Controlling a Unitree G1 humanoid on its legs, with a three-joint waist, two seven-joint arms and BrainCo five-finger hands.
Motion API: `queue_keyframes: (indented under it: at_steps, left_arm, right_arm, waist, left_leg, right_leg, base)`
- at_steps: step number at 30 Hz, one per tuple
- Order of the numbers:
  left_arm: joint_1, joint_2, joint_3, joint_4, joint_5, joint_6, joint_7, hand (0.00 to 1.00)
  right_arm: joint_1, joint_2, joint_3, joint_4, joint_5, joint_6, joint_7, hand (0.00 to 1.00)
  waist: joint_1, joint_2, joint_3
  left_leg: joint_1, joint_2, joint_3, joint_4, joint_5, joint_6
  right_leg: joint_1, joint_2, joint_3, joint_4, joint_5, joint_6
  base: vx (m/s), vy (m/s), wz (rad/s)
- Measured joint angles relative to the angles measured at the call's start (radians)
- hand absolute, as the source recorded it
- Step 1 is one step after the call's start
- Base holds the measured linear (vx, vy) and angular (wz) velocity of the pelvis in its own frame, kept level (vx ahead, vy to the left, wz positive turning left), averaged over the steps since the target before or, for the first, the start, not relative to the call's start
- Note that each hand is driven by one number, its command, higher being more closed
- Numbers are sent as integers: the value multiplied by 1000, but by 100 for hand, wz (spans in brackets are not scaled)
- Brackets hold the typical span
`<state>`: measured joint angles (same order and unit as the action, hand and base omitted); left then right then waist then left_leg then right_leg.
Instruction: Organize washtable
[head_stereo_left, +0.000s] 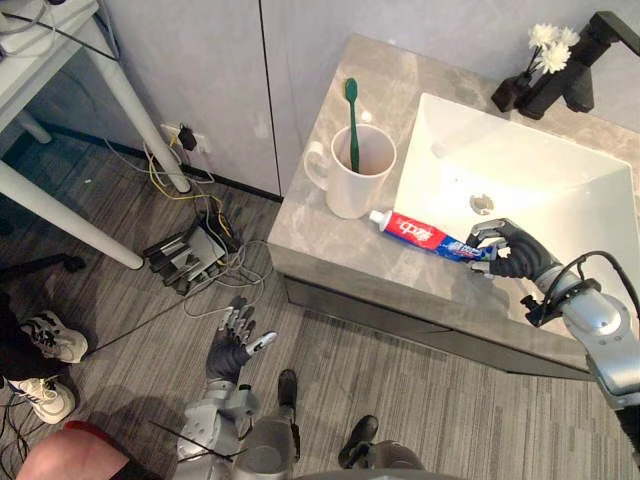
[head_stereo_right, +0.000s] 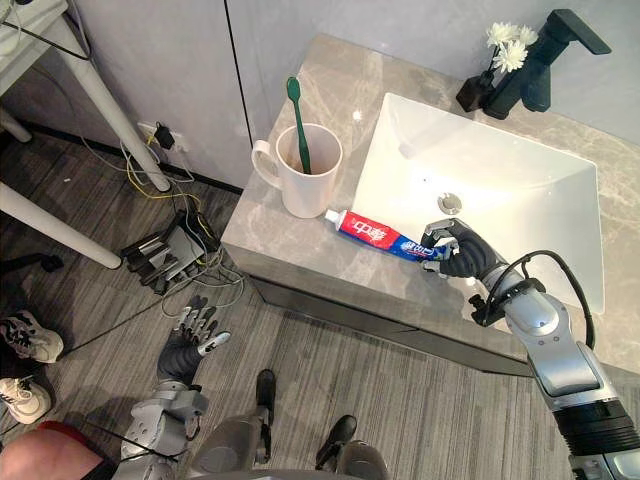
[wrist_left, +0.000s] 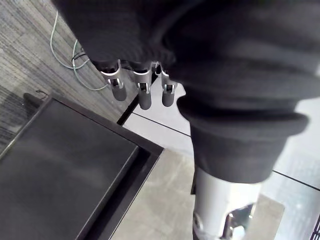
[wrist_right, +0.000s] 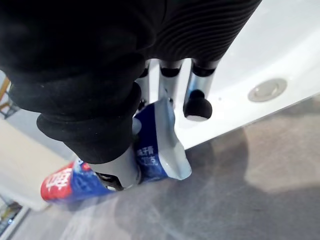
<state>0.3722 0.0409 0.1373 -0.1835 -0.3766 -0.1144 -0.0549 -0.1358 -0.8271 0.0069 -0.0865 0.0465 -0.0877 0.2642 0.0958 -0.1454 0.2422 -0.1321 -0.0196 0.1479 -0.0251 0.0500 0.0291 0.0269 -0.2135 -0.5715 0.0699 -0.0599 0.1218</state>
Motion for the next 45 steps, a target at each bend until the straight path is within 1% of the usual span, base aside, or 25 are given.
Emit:
queue_keyframes:
  at_steps: [1,2,3,5,7,9,10,12,14,15,17,20,23,24,26,29,31,32,33,35,36,38,40,43,45]
  left_arm:
    - [-1,-1,55,-43,0,-5,16,0]
    - [-2,-2,67,-49,0,-6,19,0]
    - [-6,-5,114,-72,0,-10,34,0]
    - [-19,-10,180,-87,0,-19,56,0]
    - [-37,-16,261,-107,2,-28,80,0]
    - [-43,-16,320,-119,6,-32,93,0]
    - [-43,-16,354,-122,11,-44,106,0]
    - [-42,-16,383,-122,20,-50,115,0]
    - [-44,-17,416,-122,35,-50,126,0]
    - [-45,-17,423,-122,36,-50,128,0]
    - [-46,-17,441,-122,38,-50,132,0]
    - [-56,-16,468,-122,47,-51,133,0]
    - [-82,-14,469,-122,44,-57,132,0]
    - [-90,-13,468,-122,44,-58,132,0]
    - [-105,9,454,-124,43,-59,129,0]
    - [-160,84,393,-132,-1,-70,119,0]
    - [-223,135,311,-136,-48,-80,109,0]
    - [-263,151,259,-136,-93,-83,92,0]
    - [-284,156,232,-135,-125,-83,82,0]
    - [-370,174,119,-117,-215,-79,59,0]
    - [-391,181,88,-110,-237,-78,56,0]
    - [-460,193,-13,-79,-302,-64,54,0]
    - [-493,199,-73,-68,-350,-49,54,0]
    - [-542,201,-146,-55,-362,-32,53,0]
    - [-570,204,-163,-51,-370,-24,53,0]
  right_arm:
    - [-38,-1,-1,4,-1,0,-1,100]
    - [-46,-1,-3,4,-1,-1,-2,100]
    - [-83,-3,-11,8,-1,-3,-3,100]
    - [-128,-3,-49,25,0,-11,-7,100]
    - [-159,-4,-119,25,1,-23,-26,100]
    - [-162,-4,-159,25,1,-25,-33,100]
    - [-162,-4,-178,25,1,-25,-43,100]
    - [-162,-4,-202,25,1,-25,-45,100]
    - [-162,-4,-233,27,1,-25,-46,100]
    - [-162,-4,-239,27,1,-26,-46,100]
    - [-162,-3,-242,32,1,-29,-46,100]
    - [-162,4,-243,33,1,-42,-50,100]
    - [-162,31,-245,33,1,-48,-68,100]
    - [-162,38,-245,33,1,-49,-71,100]
    - [-163,61,-243,33,1,-50,-74,100]
    - [-204,117,-206,34,4,-53,-89,100]
    - [-248,166,-161,35,14,-55,-94,100]
    - [-271,198,-133,36,24,-57,-99,100]
    - [-284,216,-116,36,24,-57,-109,100]
    - [-330,293,-56,41,25,-57,-133,100]
    - [-342,313,-39,44,26,-57,-139,100]
    - [-358,380,13,43,41,-57,-157,100]
    - [-359,423,39,42,44,-56,-161,100]
    - [-358,476,58,42,44,-49,-161,100]
    - [-358,489,75,41,49,-46,-161,100]
  waist:
    - [0,9,-2]
    - [0,12,-4]
    - [-1,23,-9]
    - [2,43,-20]
    - [3,67,-35]
    - [4,73,-64]
    - [3,72,-79]
    - [3,73,-89]
    - [3,74,-121]
    - [3,76,-123]
    - [2,84,-149]
    - [2,96,-166]
    - [2,100,-186]
    - [3,101,-187]
    - [3,105,-194]
    - [3,113,-203]
    - [3,115,-204]
    - [3,115,-204]
    - [3,115,-204]
    - [3,115,-204]
    - [3,116,-204]
    - [2,116,-204]
    - [0,120,-205]
    - [-3,132,-205]
    - [-5,136,-205]
  left_leg:
    - [8,-1,0,-1,0,0]
    - [9,-2,-1,-1,0,0]
    - [15,-4,-3,-2,0,1]
    - [27,-10,-11,-4,1,1]
    - [42,-17,-25,-6,1,1]
    - [43,-20,-34,-8,1,1]
    - [49,-22,-38,-9,1,1]
    - [65,-22,-41,-10,1,1]
    - [68,-21,-44,-11,1,1]
    - [71,-21,-46,-11,1,1]
    - [77,-20,-46,-13,1,1]
    - [96,-22,-45,-28,10,-1]
    - [113,-29,-49,-67,30,-2]
    - [113,-29,-50,-67,31,-2]
    - [113,-28,-52,-68,34,-2]
    - [114,-28,-52,-68,39,0]
    - [115,-28,-52,-68,51,2]
    - [116,-27,-52,-68,53,1]
    - [117,-26,-52,-67,54,1]
    - [121,-24,-52,-67,56,-2]
    - [122,-23,-52,-67,57,-2]
    - [131,-21,-52,-67,58,-4]
    - [136,-21,-54,-67,58,-4]
    - [136,-20,-55,-68,60,-4]
    - [136,-20,-56,-68,61,-4]
  right_leg:
    - [8,-1,-1,0,0,0]
    - [9,-1,-1,0,0,0]
    - [16,-1,-3,-1,0,0]
    - [32,0,-7,-3,0,1]
    - [56,-3,-24,-8,0,1]
    - [64,-2,-32,-14,0,1]
    - [76,-1,-34,-23,0,1]
    - [93,1,-34,-27,0,1]
    - [100,1,-34,-36,0,1]
    - [106,2,-35,-38,0,1]
    - [111,2,-33,-39,0,1]
    - [122,3,-32,-39,-1,2]
    - [125,2,-33,-39,-14,17]
    - [125,2,-33,-38,-14,17]
    - [125,2,-33,-37,-14,17]
    - [127,2,-32,-36,-13,18]
    - [127,2,-32,-35,-13,17]
    - [128,2,-32,-35,-13,17]
    - [128,2,-31,-34,-13,17]
    - [130,2,-29,-33,-13,17]
    - [131,2,-29,-33,-13,17]
    - [140,3,-28,-33,-13,16]
    - [143,4,-28,-33,-13,16]
    - [143,5,-27,-29,-13,16]
    - [143,7,-26,-28,-13,16]
  base:
    - [0,0,0]
    - [0,0,0]
    - [10,7,6]
    - [21,12,14]
    - [24,14,22]
    - [31,-2,16]
    - [46,-22,9]
    - [24,-25,5]
    - [3,-20,3]
    - [0,0,0]
    - [-14,-6,-2]
    - [-31,-7,-4]
    - [-47,-12,6]
    - [-44,-8,6]
    - [-35,3,2]
    - [0,0,0]
    - [0,0,0]
    - [0,0,0]
    - [0,0,0]
    - [0,0,0]
    - [0,0,0]
    - [0,0,0]
    - [0,0,0]
    - [0,0,0]
    - [0,0,0]
